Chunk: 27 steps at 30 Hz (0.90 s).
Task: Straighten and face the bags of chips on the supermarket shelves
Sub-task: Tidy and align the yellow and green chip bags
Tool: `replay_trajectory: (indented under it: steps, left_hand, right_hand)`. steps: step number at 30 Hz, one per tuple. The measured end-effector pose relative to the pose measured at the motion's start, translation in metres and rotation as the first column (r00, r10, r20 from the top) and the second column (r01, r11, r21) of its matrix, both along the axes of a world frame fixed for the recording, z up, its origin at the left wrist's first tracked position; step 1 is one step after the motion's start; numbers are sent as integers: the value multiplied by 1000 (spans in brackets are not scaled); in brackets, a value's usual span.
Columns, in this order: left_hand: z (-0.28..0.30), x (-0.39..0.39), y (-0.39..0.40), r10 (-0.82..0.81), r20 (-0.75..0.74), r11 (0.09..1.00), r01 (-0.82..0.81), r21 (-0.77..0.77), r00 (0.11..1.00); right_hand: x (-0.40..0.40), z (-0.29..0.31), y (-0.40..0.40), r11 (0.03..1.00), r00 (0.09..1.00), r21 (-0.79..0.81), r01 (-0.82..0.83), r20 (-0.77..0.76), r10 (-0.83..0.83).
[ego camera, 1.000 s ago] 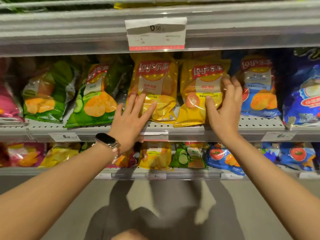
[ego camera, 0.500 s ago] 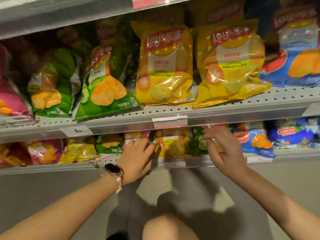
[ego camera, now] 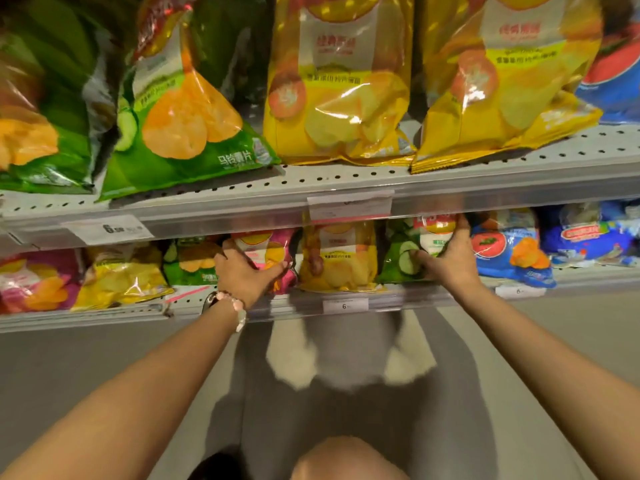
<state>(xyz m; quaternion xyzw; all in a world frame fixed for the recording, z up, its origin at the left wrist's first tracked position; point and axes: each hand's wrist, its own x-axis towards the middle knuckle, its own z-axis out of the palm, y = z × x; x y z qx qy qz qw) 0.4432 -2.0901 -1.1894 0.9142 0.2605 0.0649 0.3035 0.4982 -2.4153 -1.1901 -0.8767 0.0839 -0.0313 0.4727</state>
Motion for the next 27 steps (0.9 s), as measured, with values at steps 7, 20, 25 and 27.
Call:
replay_trajectory:
  steps: [7,20,25,27]
  left_hand:
    - [-8,4,7,-30,184,950,85,-299,983]
    - [-1,1,1,44,309,984,11,-175,950]
    - [16,-15,8,-9,324,985,65,-162,946]
    - [19,-28,17,-7,311,987,56,-150,950]
  right_hand:
    - [5,-15,6,991,990,24,130,-49,-129]
    - [-21,7,22,961,968,212,179,135,-210]
    - [-55,25,44,944,963,315,99,209,-170]
    - [-68,31,61,937,965,343,60,222,-143]
